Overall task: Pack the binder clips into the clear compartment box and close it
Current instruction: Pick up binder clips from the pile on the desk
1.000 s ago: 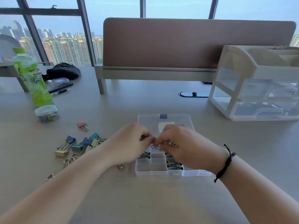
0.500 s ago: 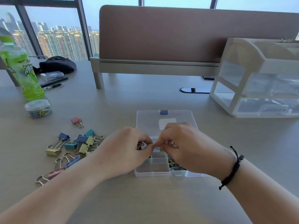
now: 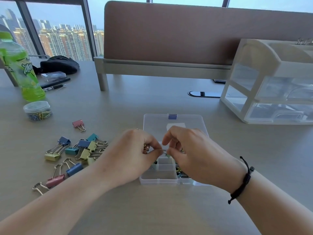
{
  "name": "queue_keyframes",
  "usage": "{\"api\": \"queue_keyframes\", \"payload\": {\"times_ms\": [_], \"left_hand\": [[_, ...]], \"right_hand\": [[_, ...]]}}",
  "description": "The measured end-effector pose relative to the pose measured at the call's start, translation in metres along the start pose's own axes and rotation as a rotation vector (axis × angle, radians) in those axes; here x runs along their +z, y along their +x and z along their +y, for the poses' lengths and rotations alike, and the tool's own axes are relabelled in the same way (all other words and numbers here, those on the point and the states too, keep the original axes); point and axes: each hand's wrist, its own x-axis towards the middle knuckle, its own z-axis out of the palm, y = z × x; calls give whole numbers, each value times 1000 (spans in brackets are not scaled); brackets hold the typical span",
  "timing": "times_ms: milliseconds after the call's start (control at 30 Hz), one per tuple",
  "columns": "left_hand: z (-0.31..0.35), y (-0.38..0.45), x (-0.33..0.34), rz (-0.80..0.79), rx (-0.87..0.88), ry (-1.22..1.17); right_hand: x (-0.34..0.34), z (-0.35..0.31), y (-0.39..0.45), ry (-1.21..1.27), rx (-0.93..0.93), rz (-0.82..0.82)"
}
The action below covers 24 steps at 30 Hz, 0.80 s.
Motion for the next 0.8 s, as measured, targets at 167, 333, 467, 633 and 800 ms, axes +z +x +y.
{"api": "queue_keyframes", "payload": {"times_ms": [167,333,467,633,800], "left_hand": [[1,-1,-1,1,-6,-24],[0,-1,0,-23,-9,-19],[-4,-1,3,-2,39,45],[-3,0,3,21,29,29],[-2,2,0,-23,-74,-76]], "right_hand": [[-4,-1,0,-3,-7,-4],[-8,0,-1,-43,-39,-29],[-4,2,0,-66,-55,-21],[-2,0,1,-95,-76,-11],[-3,-3,-1,-100,-64,8]]}}
